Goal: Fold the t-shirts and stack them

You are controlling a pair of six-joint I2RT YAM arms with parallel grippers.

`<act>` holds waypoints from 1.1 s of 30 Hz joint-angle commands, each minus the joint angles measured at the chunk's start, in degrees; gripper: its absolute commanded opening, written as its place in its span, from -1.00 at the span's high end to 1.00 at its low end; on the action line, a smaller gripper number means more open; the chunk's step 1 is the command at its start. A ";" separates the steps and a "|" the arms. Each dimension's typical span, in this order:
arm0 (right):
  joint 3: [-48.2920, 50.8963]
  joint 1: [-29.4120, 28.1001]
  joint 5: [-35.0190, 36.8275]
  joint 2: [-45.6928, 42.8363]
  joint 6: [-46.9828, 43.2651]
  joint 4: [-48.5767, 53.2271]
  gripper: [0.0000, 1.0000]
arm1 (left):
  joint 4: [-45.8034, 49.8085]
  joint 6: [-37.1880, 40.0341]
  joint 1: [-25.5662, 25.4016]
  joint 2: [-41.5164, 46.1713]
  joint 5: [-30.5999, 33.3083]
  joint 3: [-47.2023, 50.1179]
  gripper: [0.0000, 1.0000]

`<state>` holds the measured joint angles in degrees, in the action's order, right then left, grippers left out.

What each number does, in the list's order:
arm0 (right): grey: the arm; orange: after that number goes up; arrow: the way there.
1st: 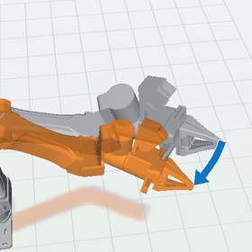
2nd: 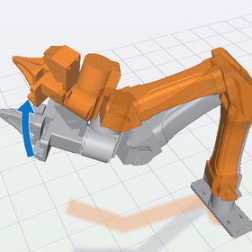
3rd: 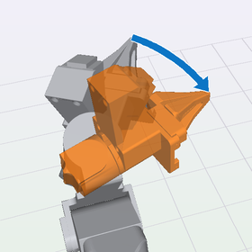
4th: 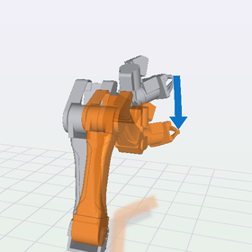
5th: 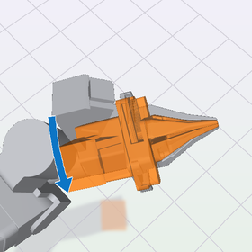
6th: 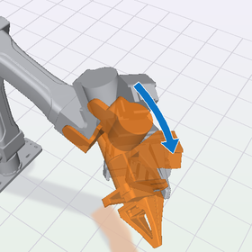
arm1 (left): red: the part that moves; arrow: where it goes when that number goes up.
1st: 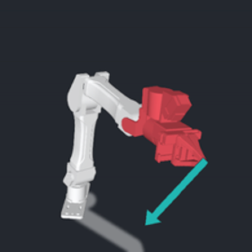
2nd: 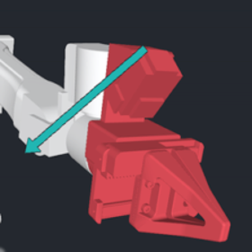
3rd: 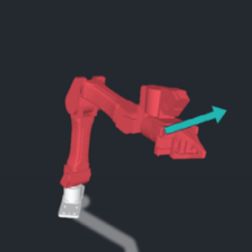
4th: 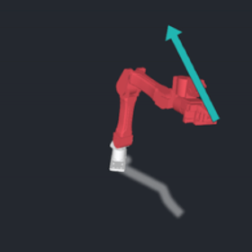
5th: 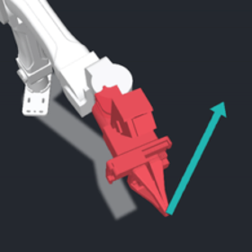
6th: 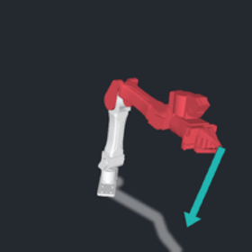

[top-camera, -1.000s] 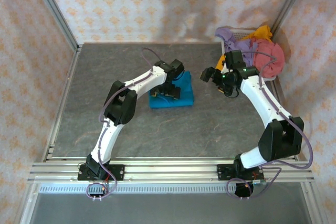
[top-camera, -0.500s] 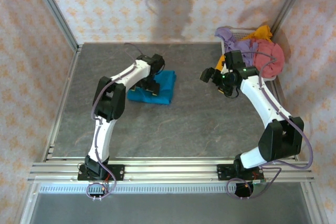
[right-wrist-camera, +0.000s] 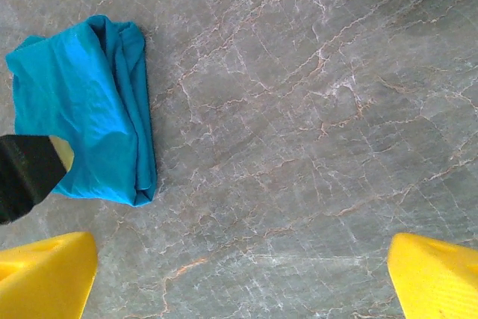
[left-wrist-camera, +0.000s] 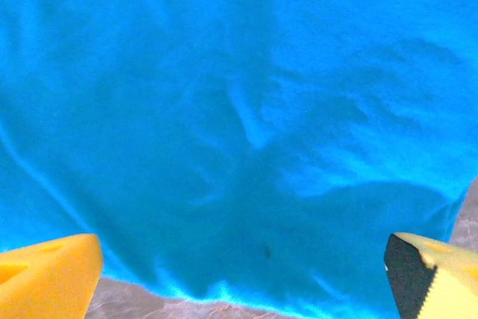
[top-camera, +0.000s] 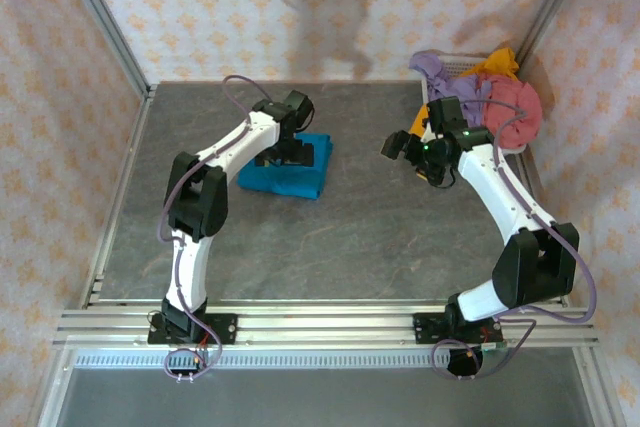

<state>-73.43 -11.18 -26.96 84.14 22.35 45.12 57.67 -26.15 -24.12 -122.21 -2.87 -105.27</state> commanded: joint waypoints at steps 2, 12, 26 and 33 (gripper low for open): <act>-1.27 0.37 1.73 -2.00 -1.08 2.59 -0.99 | -2.31 -4.34 0.30 -4.77 -1.35 -1.47 -0.99; -1.37 0.38 1.93 -2.21 -1.68 4.13 -0.99 | 1.10 -1.76 3.21 -12.70 0.57 -4.83 -0.99; 0.51 0.37 -0.45 -1.28 0.08 1.77 -0.99 | 12.66 9.49 14.93 -19.21 5.16 -18.14 -0.99; -2.12 0.37 -0.88 0.66 -1.12 3.91 -0.99 | 15.81 13.52 22.37 -22.33 5.46 -23.98 -0.99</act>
<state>-73.17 -11.18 -27.46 83.74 22.20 47.44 68.86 -15.81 -5.28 -141.56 -1.02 -127.83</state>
